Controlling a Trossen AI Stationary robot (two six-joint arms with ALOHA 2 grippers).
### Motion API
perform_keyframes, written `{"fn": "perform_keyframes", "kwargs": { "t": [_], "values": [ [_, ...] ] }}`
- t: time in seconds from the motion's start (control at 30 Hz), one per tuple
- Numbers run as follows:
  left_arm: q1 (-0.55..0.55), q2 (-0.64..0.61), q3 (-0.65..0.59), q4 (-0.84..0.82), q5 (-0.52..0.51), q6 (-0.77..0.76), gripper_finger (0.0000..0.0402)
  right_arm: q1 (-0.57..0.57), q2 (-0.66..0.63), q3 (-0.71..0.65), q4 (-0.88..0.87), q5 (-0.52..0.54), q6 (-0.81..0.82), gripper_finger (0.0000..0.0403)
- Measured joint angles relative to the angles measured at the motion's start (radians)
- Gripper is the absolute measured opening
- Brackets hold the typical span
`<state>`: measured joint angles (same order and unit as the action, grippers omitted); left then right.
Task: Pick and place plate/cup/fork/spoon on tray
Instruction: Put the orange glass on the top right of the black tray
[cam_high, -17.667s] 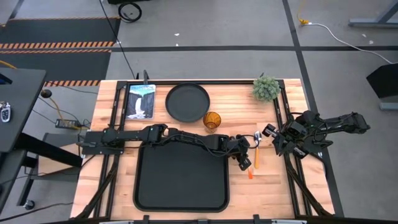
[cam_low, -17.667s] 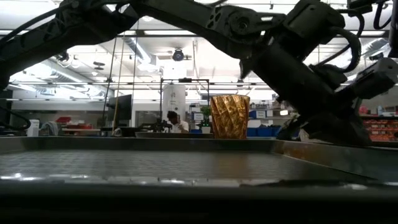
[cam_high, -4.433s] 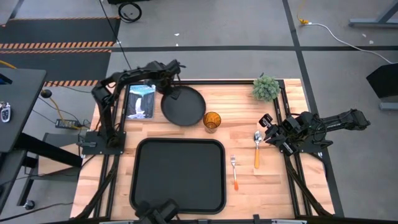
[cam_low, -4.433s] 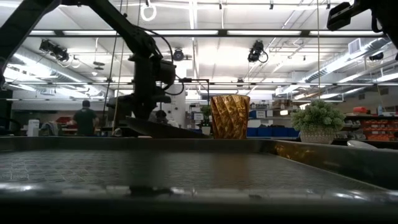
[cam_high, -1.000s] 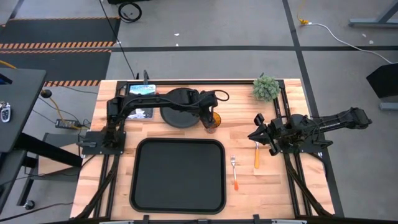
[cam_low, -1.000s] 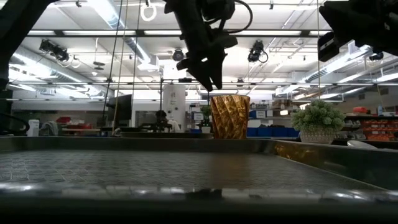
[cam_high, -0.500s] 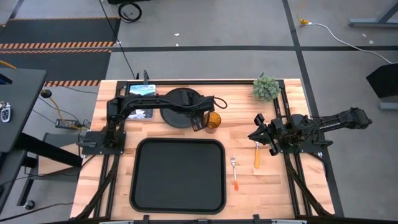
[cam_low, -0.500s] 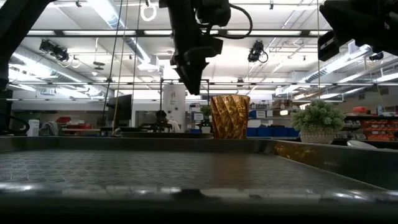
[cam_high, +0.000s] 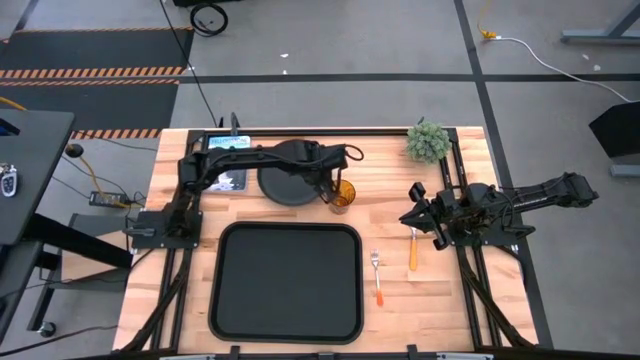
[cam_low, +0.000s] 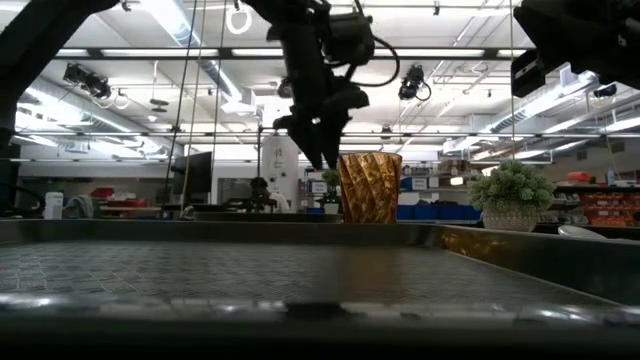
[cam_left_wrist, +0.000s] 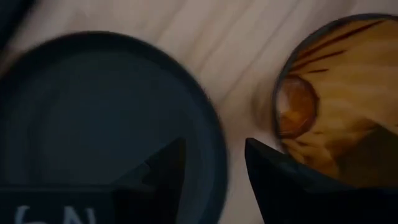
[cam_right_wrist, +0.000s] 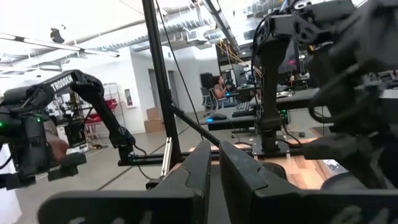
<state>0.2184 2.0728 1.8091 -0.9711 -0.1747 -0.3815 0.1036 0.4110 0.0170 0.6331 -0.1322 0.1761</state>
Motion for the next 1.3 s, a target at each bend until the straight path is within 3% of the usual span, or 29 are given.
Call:
{"fn": "perform_keyframes", "kwargs": {
  "t": [0.53,0.7,0.93,1.3],
  "values": [
    [0.021,-0.042,0.0,-0.001,0.014,-0.001,0.0173,0.001,0.001,0.0,0.01,0.0,-0.023,0.0041],
    [0.002,-0.045,0.0,0.066,0.093,-0.026,0.0173,0.001,0.001,0.0,0.025,0.0,-0.023,0.0041],
    [-0.023,-0.044,0.0,0.084,0.092,-0.027,0.0173,0.001,0.001,0.0,0.029,0.0,-0.023,0.0041],
    [-0.033,0.022,-0.001,0.073,0.09,-0.025,0.0173,0.001,0.002,0.0,0.036,-0.014,-0.019,0.0041]
  ]
}}
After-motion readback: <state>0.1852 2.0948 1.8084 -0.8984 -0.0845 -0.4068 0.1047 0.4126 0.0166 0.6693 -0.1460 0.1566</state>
